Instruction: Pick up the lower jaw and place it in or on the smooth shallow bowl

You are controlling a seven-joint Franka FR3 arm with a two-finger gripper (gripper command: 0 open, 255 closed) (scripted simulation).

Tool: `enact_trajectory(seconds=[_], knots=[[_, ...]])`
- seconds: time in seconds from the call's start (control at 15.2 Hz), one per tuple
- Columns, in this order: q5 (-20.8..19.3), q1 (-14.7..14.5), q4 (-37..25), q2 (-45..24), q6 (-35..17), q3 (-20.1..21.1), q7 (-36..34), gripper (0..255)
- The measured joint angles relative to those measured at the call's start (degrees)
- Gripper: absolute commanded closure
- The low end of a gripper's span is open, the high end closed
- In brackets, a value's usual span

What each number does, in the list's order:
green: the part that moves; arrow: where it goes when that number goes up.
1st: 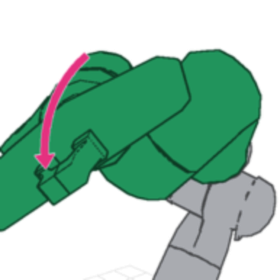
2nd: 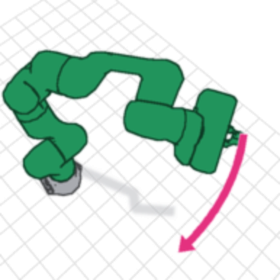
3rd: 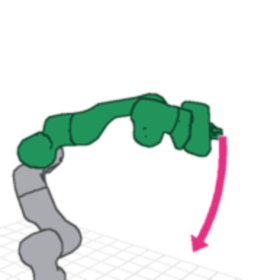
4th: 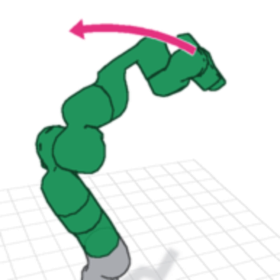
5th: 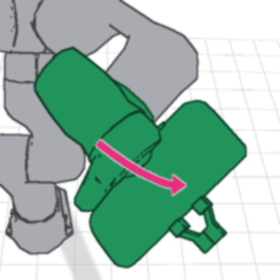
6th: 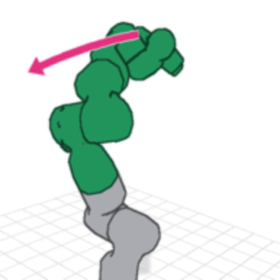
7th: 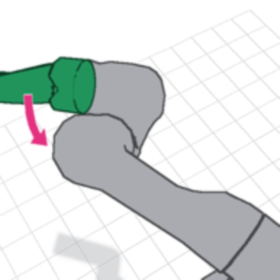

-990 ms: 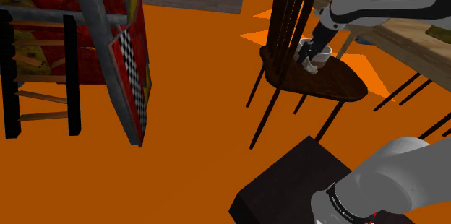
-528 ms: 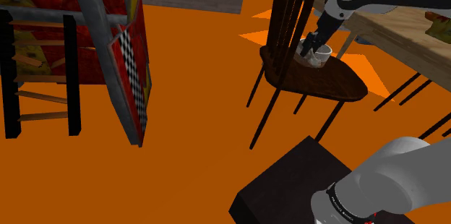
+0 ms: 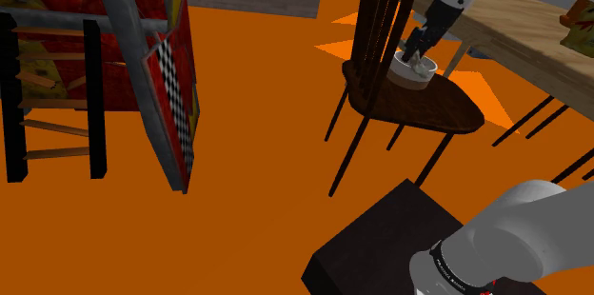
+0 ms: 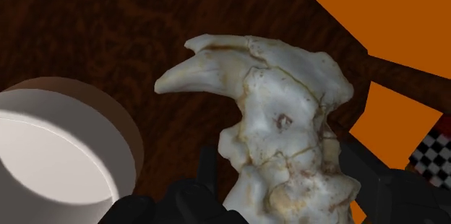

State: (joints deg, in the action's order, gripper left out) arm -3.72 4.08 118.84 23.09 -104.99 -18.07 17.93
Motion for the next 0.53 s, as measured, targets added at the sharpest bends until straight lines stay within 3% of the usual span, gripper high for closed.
enact_trajectory(seconds=[0.53], knots=[[4.0, 1.1, -14.0, -12.9, 1.9, -7.5, 10.0, 255]])
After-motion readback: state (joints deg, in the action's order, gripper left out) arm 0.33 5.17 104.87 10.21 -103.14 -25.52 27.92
